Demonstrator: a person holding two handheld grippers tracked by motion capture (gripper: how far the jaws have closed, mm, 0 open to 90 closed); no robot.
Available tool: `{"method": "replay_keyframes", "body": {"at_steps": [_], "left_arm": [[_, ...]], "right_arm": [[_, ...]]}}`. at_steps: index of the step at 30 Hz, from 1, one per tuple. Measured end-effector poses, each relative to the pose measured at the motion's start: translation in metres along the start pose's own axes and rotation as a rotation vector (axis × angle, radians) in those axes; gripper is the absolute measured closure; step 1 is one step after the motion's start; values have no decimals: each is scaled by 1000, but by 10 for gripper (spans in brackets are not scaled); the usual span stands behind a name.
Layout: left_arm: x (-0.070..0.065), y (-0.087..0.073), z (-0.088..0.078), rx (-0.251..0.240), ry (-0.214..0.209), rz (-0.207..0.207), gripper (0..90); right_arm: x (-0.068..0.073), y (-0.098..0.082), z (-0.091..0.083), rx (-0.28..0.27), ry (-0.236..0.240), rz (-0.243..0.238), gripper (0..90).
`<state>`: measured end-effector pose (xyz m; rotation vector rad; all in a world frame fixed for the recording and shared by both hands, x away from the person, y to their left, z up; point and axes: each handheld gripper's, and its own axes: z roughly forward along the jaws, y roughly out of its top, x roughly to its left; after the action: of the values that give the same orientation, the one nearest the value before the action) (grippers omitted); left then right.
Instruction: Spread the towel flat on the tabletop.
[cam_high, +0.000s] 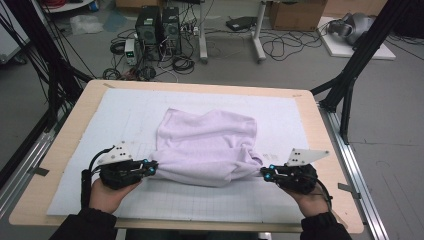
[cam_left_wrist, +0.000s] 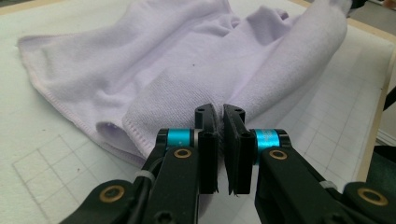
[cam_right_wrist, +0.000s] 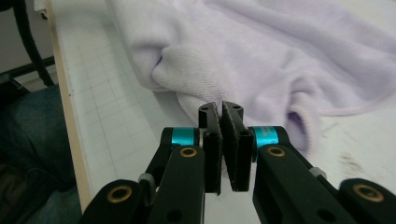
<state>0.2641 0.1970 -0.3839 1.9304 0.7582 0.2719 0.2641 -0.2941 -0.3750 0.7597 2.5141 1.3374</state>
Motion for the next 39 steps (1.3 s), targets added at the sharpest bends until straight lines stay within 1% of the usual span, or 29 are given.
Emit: {"method": "replay_keyframes", "body": {"at_steps": [2,3,5,6,7,8,10,11,12,13,14,15,16,17,18,19,21,22,23,25,27,29,30,31,32,33,36,38,39], "left_arm": [[1,1,3,0,2,-4,842],[3,2,6,6,9,1,842],[7,3,17,15,27,-3,841],[10,4,25,26,39,-6,841],[14,5,33,38,50,-9,841],[19,6,42,59,70,-4,841],[29,5,59,86,103,-27,840],[34,3,67,111,118,-21,840],[39,1,72,130,121,-31,839],[42,-1,76,136,119,-45,838],[44,-1,77,138,118,-46,832],[44,-1,76,132,111,-50,826],[43,0,74,125,114,-45,812],[42,1,69,111,120,-37,779],[41,1,66,103,122,-38,729],[40,2,59,85,117,-38,711],[37,4,46,60,122,-31,659],[35,3,41,43,116,-35,650],[34,3,35,31,110,-32,645],[30,-1,28,25,99,-27,639],[27,-7,28,42,79,-21,641],[24,-14,32,67,60,-20,643],[23,-17,36,79,46,-14,641],[23,-20,40,89,30,-15,629],[23,-21,45,101,12,-17,598],[23,-23,50,112,4,-10,561],[23,-23,61,146,17,11,565],[23,-24,68,165,46,29,621],[23,-25,71,168,53,38,648]], "right_arm": [[-5,0,-8,-9,-19,12,869],[-9,0,-10,-8,-32,13,869],[-20,0,-7,11,-53,38,869],[-25,0,-2,28,-67,45,869],[-32,0,5,36,-75,64,868],[-38,0,13,49,-80,80,868],[-50,-1,32,82,-91,110,866],[-56,-2,41,102,-101,118,863],[-60,-2,49,118,-103,128,857],[-64,-3,55,127,-100,143,849],[-67,-4,59,126,-93,153,829],[-68,-4,61,116,-93,150,797],[-67,-3,61,107,-100,155,739],[-65,-2,58,93,-108,158,710],[-61,-1,52,61,-107,152,680],[-60,0,50,47,-109,148,680],[-49,3,38,-1,-106,122,678],[-42,4,34,-18,-94,107,676],[-36,5,32,-29,-84,89,676],[-24,5,34,-23,-57,62,676],[-16,3,43,-13,-22,42,671],[-12,2,54,15,-17,26,652],[-11,2,61,25,-6,29,639],[-10,2,69,36,-1,28,627],[-10,4,77,45,2,25,622],[-10,6,84,52,10,29,607],[-9,15,105,45,16,21,582],[-7,20,117,60,21,17,587],[-6,21,123,75,11,12,602]]}}
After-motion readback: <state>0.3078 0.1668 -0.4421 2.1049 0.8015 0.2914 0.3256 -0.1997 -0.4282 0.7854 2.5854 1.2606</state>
